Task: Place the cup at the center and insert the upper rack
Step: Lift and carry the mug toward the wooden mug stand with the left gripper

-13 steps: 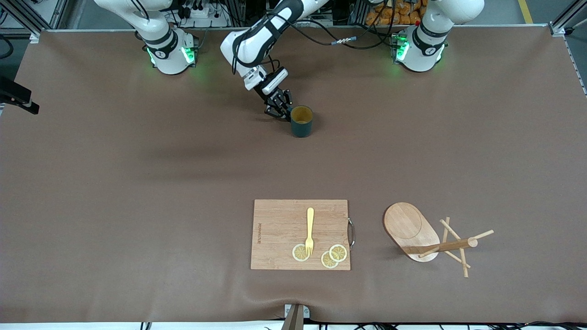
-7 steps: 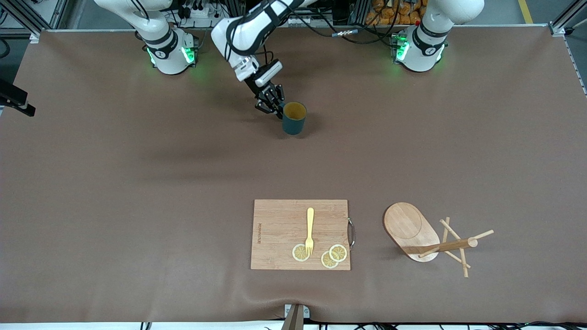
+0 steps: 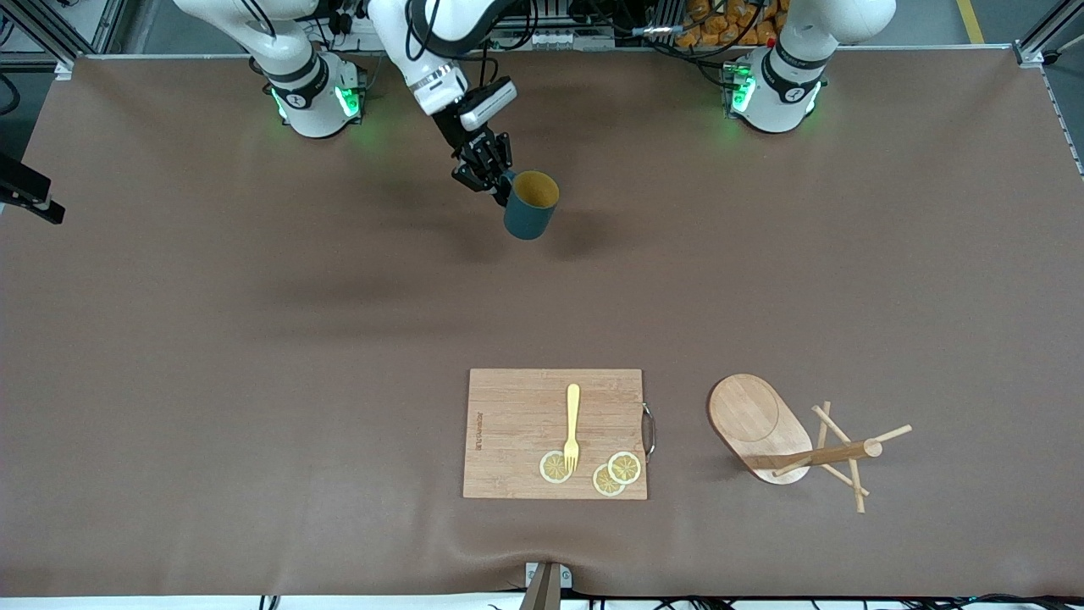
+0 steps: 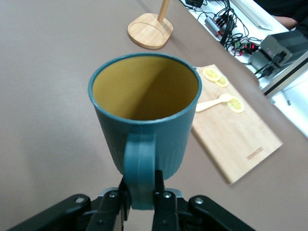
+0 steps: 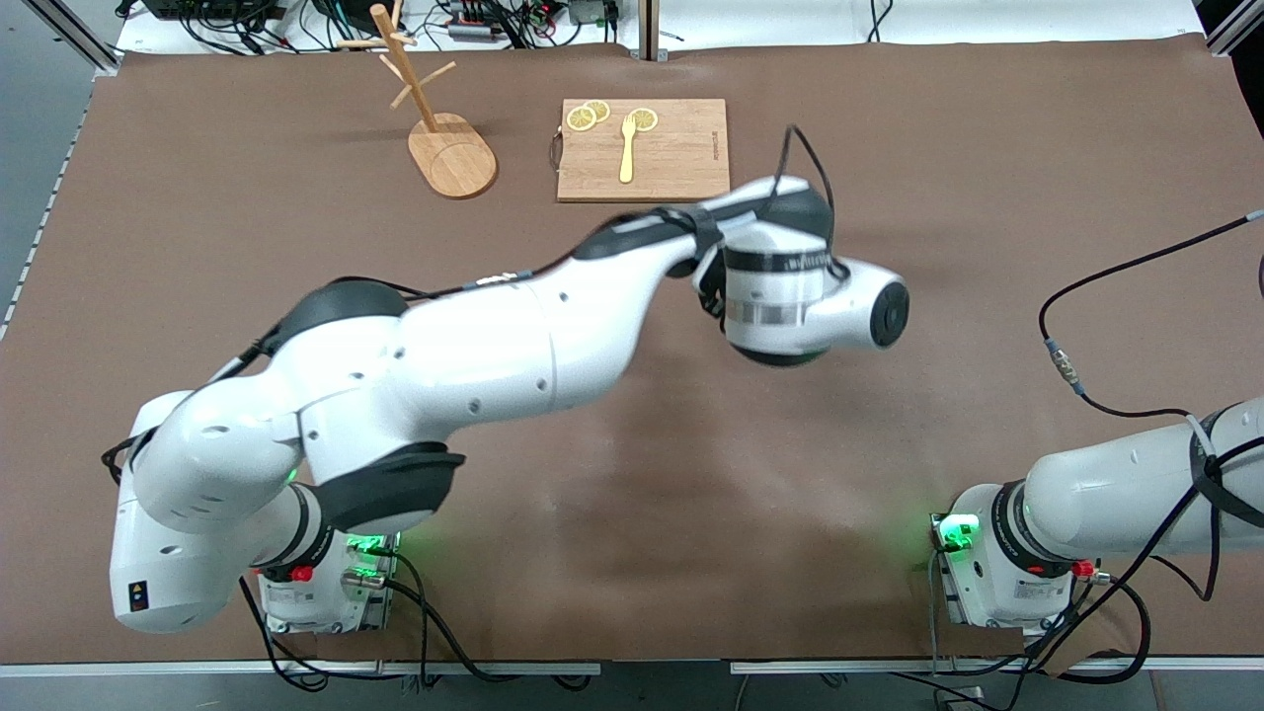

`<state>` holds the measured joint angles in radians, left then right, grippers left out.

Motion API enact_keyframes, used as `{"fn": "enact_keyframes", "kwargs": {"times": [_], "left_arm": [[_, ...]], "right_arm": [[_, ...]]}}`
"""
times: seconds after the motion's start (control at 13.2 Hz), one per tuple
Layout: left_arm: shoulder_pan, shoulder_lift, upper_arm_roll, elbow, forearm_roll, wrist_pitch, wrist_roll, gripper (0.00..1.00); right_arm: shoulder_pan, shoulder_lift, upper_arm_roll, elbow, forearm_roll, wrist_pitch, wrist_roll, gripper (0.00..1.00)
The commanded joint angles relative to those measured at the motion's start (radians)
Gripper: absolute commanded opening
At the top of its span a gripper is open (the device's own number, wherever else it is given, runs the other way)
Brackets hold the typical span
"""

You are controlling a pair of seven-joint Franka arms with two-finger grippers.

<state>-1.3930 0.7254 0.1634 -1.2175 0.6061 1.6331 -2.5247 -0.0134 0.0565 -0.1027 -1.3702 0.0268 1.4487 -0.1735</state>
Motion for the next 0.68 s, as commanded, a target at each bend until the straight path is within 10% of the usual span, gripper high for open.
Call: {"fn": "enact_keyframes", "kwargs": {"times": [0.0, 0.61], "left_arm": [[0.052, -0.099, -0.005, -0.027, -0.035, 0.045, 0.052, 0.0], [0.205, -0.24, -0.005, -0.027, -0.203, 0.102, 0.225, 0.0]], "right_arm": [[0.003, 0.008, 0.011, 0.013, 0.001, -0.001, -0.014, 1.0], [0.029, 0.011, 0.011, 0.013, -0.01, -0.002, -0.012, 1.0]]}}
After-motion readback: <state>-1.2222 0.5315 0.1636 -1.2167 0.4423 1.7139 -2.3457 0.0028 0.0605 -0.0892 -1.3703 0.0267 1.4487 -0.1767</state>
